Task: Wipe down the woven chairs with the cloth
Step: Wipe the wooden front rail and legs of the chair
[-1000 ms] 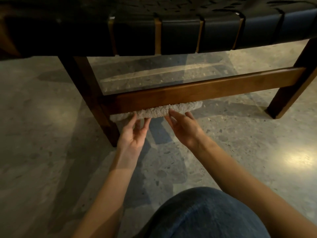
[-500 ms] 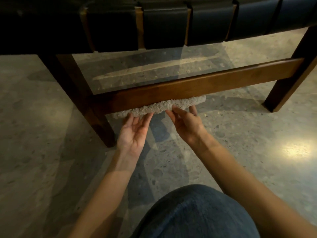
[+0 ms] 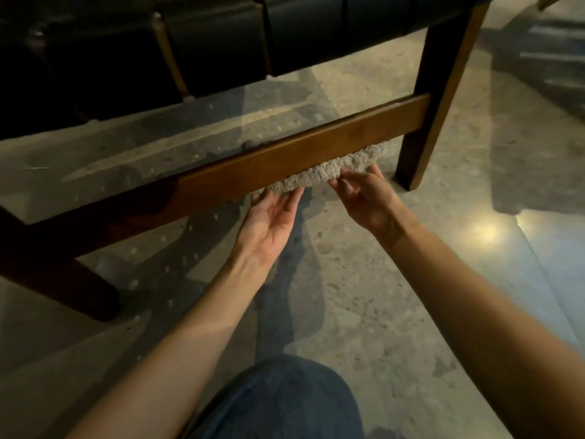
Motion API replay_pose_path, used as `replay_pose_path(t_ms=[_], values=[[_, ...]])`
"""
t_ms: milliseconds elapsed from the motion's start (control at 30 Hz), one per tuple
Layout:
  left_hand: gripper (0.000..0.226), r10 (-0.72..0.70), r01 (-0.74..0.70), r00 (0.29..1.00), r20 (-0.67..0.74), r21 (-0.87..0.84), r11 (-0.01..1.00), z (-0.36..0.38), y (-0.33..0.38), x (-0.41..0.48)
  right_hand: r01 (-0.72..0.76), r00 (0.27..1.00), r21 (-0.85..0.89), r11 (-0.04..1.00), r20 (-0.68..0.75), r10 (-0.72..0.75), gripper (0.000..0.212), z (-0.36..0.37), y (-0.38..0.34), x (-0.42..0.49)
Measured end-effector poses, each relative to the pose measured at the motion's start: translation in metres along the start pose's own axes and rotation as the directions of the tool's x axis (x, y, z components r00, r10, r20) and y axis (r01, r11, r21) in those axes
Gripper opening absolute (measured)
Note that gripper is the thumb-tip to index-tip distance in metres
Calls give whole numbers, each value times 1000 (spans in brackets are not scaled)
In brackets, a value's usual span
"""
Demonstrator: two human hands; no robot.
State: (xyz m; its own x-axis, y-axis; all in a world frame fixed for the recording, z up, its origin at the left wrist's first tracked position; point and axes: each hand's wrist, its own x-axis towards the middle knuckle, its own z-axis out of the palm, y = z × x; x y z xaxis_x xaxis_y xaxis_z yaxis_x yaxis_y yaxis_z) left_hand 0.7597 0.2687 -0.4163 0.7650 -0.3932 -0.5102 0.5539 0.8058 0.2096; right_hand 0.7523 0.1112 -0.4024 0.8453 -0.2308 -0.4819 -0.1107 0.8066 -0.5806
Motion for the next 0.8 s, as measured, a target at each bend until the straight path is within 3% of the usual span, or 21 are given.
replay_pose_path(t_ms=[133,233,300,500,667,800], values=[[38,-29,29,999,26,-7,1000,20,-29,22,36,998,-53,998,-45,-38,56,-18,-33,18],[20,-6,5,999,38,27,1000,36,-51,36,61,991,-70,996,-114,-69,47,-27,-57,31],[21,-7,5,998,65,41,999,41,-61,43,50,988,-118,992,-142,-67,45,-29,-66,36],[21,-25,18,995,101,74,997,35,-62,46,108,985,-120,987,-124,-123,45,-29,-59,35],[16,-8,8,1000,21,-3,1000,22,-37,31,126,989,-115,985,-66,-135,50,-15,-36,18],[51,12,-16,999,-52,-78,997,-1,-6,5,54,999,-71,996,-2,-54,45,4,-2,-4]])
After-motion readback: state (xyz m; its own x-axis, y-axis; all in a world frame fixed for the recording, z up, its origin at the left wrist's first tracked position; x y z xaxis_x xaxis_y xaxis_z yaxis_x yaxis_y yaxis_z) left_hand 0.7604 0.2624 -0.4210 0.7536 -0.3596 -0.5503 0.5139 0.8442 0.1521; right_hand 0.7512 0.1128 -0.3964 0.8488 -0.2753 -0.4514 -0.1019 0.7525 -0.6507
